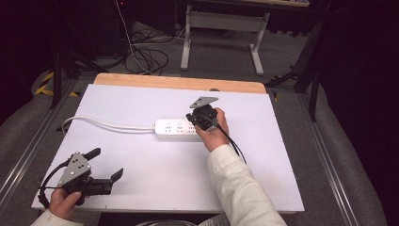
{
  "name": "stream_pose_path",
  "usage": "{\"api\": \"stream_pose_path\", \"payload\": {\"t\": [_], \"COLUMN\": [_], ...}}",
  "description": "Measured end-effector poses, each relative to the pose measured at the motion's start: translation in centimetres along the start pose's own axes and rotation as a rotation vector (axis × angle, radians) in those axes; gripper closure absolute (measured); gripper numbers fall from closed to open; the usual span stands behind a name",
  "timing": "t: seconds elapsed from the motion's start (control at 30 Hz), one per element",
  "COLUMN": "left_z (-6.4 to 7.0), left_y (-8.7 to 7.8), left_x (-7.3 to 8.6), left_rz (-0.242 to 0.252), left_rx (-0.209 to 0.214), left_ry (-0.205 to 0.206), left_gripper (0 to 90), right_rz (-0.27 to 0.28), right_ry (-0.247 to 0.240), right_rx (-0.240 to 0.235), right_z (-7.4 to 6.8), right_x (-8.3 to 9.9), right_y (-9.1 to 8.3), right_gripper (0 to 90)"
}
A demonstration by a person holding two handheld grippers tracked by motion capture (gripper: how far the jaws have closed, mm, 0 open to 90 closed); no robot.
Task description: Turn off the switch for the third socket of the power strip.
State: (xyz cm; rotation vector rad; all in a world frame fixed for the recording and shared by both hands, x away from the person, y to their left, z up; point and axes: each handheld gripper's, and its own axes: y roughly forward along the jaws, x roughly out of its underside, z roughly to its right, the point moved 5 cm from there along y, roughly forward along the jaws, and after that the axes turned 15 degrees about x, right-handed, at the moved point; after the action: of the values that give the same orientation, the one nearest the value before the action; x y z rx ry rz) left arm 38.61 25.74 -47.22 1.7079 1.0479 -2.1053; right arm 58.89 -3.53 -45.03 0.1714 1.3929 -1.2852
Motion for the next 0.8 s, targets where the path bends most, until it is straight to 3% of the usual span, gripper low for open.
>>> {"api": "stream_pose_path", "payload": {"t": [0.5,0.63,0.67,0.7,0.8], "left_z": [0.0,0.0,0.0,0.0,-0.1], "left_y": [-0.1,-0.1,-0.1,-0.1,-0.1], "left_x": [-0.1,-0.1,-0.1,-0.1,-0.1], "left_rz": [0.007,0.010,0.010,0.010,0.011], "left_rx": [0.007,0.005,0.004,0.005,0.004], "left_ry": [0.007,0.003,0.004,0.003,0.002], "left_gripper": [0.3,0.3,0.3,0.3,0.3], "right_rz": [0.047,0.067,0.067,0.077,0.079], "right_ry": [0.025,0.042,0.042,0.043,0.038], "right_rx": [-0.010,0.003,0.003,0.000,-0.003], "right_z": [0.3,0.5,0.5,0.3,0.3], "right_x": [-1.0,-1.2,-1.2,-1.4,-1.4], "right_y": [-2.4,-2.9,-2.9,-3.3,-3.7], "right_gripper": [90.0,71.4,71.4,64.3,58.4]}}
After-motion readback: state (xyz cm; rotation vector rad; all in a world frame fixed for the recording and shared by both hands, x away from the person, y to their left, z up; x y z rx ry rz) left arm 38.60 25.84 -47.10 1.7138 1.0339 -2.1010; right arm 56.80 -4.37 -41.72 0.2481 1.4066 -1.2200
